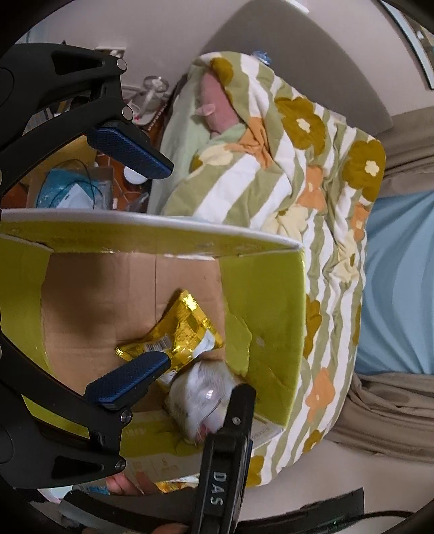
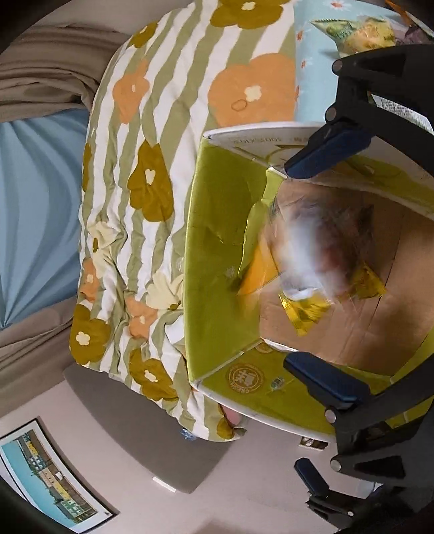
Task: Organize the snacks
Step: 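Carry both bags over the yellow box and open both grippers to drop them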
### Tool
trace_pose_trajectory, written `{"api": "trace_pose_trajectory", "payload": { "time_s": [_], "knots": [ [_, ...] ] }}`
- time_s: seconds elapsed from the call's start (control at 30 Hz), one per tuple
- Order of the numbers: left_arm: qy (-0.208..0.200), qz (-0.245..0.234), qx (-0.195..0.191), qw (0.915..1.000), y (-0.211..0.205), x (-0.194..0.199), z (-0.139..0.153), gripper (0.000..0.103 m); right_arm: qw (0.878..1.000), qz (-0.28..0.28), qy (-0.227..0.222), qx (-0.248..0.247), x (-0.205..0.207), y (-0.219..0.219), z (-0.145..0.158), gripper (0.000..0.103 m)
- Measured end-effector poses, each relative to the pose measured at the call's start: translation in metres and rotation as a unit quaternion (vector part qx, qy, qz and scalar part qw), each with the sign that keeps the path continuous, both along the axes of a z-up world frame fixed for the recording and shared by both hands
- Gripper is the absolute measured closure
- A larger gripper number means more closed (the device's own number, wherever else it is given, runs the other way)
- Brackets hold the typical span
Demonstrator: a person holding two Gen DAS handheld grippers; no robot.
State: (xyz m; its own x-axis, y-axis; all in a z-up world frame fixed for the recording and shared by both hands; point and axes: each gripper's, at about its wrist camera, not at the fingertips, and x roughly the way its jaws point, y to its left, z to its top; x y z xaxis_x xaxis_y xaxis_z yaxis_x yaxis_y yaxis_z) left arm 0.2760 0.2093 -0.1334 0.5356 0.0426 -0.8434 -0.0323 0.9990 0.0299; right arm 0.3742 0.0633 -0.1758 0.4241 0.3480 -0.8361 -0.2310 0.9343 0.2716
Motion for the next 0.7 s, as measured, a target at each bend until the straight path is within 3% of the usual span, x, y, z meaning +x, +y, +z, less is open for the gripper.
{"api": "trace_pose_trajectory", "payload": {
  "time_s": [0.2,0.7],
  "knots": [
    [0.004,0.003,-0.012,0.9999,0.006,-0.002,-0.002,0.000,1.000,-0.005,-0.004,-0.003,-0.009,-0.001,0.006,0.000],
    [-0.044,-0.021,-0.009,0.9988,-0.013,-0.018,0.051,0.000,0.998,-0.016,-0.055,0.001,-0.051,-0.020,0.069,0.000]
  ]
}}
